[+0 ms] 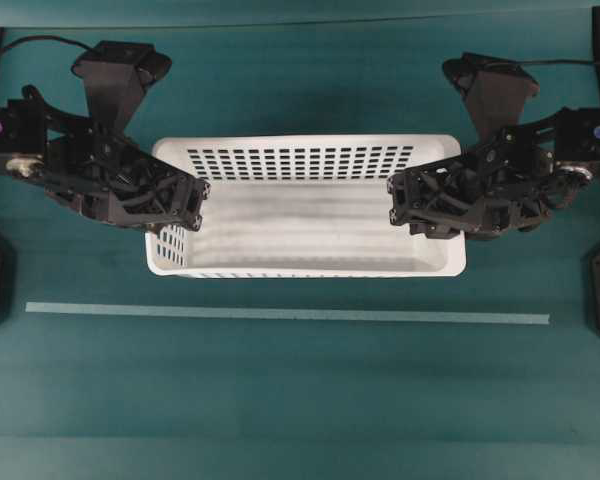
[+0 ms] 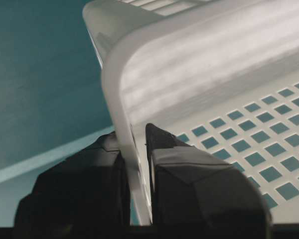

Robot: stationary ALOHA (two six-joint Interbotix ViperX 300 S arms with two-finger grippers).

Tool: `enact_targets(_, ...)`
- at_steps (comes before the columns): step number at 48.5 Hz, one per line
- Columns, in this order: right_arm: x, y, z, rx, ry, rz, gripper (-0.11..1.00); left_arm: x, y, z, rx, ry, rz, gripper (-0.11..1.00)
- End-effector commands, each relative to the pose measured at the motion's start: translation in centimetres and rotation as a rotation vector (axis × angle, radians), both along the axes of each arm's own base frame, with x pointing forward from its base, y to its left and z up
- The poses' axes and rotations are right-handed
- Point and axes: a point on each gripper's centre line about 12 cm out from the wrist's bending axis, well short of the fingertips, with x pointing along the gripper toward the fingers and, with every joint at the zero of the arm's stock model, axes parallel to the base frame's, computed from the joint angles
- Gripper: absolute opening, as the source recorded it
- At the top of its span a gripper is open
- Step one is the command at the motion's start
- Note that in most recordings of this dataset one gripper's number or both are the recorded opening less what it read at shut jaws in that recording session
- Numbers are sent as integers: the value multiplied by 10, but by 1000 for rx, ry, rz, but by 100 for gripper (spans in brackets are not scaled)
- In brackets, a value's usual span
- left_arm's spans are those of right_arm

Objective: Lift the white basket with both hands.
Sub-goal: 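Bring the basket forward and lower it toward the table, then set the basket down on the table with both grippers holding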

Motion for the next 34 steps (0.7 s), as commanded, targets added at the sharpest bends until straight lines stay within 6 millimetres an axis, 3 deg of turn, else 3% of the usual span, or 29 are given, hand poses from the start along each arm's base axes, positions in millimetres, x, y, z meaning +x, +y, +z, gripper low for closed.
enact_targets(1, 2, 3, -10, -13, 17, 45, 21, -1, -1, -3, 8, 1, -13, 4)
enact_targets(34, 15, 12, -57, 2, 108, 70, 20, -3, -2, -45, -12, 36, 18, 4)
